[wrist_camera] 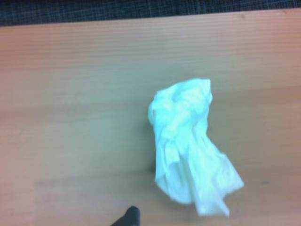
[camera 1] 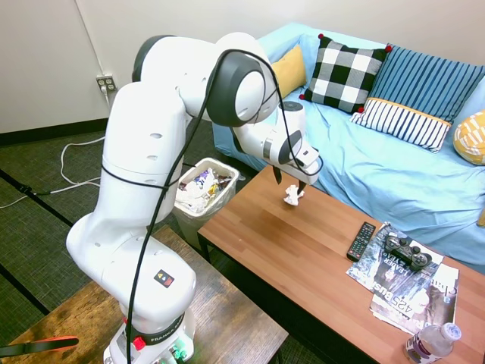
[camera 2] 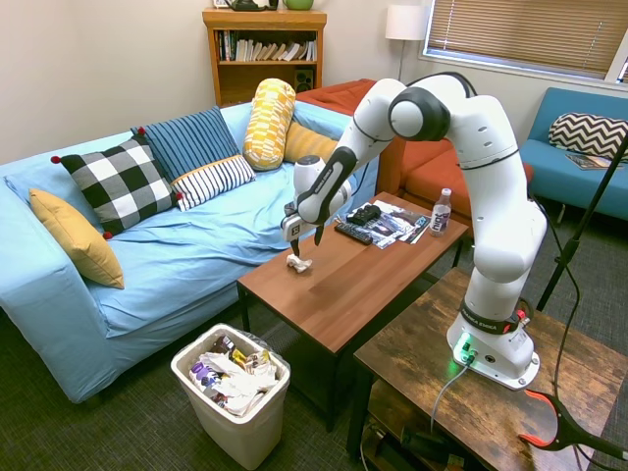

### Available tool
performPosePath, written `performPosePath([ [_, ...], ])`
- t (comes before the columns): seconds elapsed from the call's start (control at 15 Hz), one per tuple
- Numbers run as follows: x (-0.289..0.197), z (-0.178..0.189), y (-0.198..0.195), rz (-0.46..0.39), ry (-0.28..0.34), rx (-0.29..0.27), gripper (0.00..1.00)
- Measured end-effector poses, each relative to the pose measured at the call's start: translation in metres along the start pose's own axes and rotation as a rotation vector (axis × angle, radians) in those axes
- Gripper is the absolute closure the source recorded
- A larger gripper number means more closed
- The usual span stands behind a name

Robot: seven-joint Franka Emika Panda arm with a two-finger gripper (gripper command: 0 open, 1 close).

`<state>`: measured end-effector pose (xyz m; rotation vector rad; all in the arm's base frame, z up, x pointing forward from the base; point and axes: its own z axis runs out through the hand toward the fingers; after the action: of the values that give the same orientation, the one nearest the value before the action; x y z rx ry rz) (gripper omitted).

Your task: Throw the tissue in the trash bin

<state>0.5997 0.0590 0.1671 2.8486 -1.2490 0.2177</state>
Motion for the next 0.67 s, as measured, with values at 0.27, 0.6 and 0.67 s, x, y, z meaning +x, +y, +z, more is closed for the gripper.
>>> performPosePath([
  [0.27,0.014,0.033,-0.018,0.018,0.007,-0.012,0.0],
  [0.6,0.012,0.056,-0.026,0.026,-0.017,-0.04,1.0],
  [0.67,0.012,0.057,-0.026,0.027,-0.019,-0.042,1.0],
])
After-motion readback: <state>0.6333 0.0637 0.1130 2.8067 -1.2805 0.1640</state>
